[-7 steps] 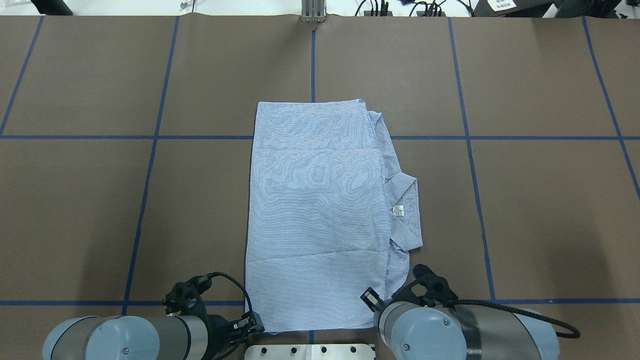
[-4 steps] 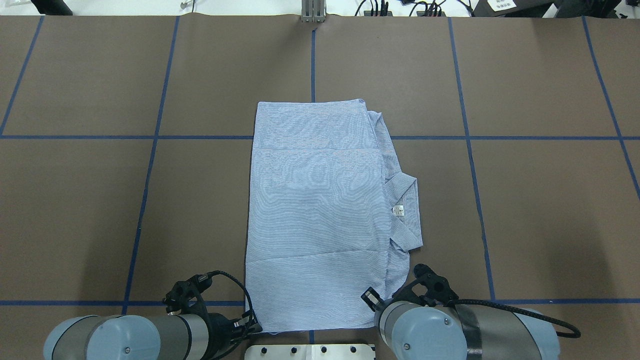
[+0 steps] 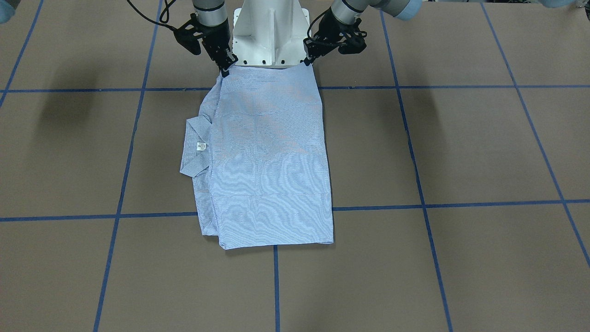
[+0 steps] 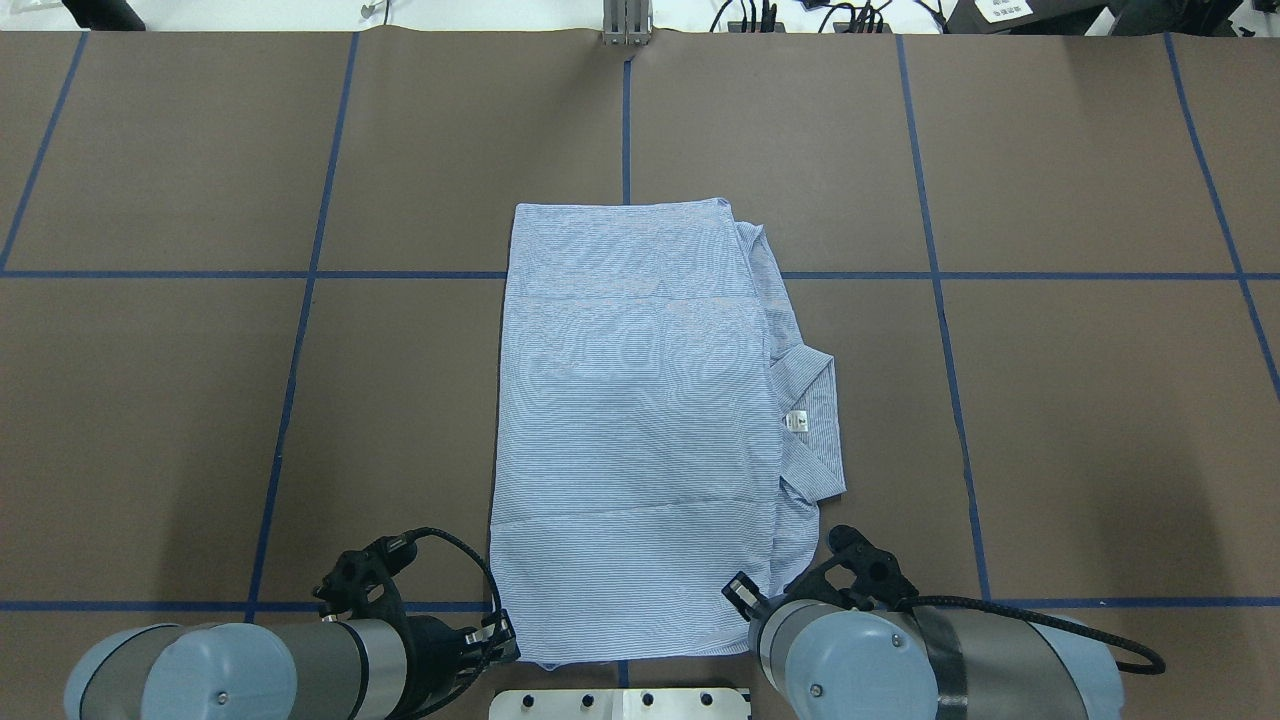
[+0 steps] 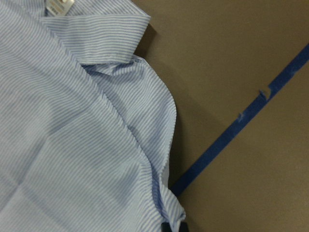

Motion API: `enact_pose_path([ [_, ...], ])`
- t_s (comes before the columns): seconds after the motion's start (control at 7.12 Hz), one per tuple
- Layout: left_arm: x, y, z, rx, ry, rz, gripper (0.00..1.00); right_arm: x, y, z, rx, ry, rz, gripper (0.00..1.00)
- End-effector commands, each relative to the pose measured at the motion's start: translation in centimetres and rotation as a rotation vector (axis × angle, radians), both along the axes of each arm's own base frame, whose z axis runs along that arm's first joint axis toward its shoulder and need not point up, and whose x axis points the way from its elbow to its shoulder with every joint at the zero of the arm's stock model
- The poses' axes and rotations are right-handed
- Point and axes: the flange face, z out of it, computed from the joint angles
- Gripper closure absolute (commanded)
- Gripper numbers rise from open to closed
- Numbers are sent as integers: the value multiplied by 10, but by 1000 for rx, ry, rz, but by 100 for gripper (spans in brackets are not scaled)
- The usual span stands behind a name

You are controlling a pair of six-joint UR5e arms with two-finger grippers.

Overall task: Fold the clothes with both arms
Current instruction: 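Grasp the shirt's near edge with both grippers and lift it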

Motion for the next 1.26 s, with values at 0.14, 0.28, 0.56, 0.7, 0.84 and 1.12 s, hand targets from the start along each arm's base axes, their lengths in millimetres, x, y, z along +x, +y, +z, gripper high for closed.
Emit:
enact_pose_path([
  [0.14,-39,-63,-42,21,24,-115,100,48,-83,-29,-34,-71,113,100],
  [0.28,-45,-105,-53,52,32,-132,100,60,-120,-34,-42,-71,85,100],
  [0.56,-27,-196,-65,76,-15,-196,100,65,-194,-37,-8,-43,84,100],
  [0.7,-42,-240,-59,81,-38,-242,100,69,-219,-32,4,-26,69,100],
  [0.84,-50,-281,-58,91,-58,-248,100,65,-246,-31,8,-5,66,100],
  [1.12,-36,-354,-43,103,-119,-301,100,36,-306,-25,38,76,31,100],
])
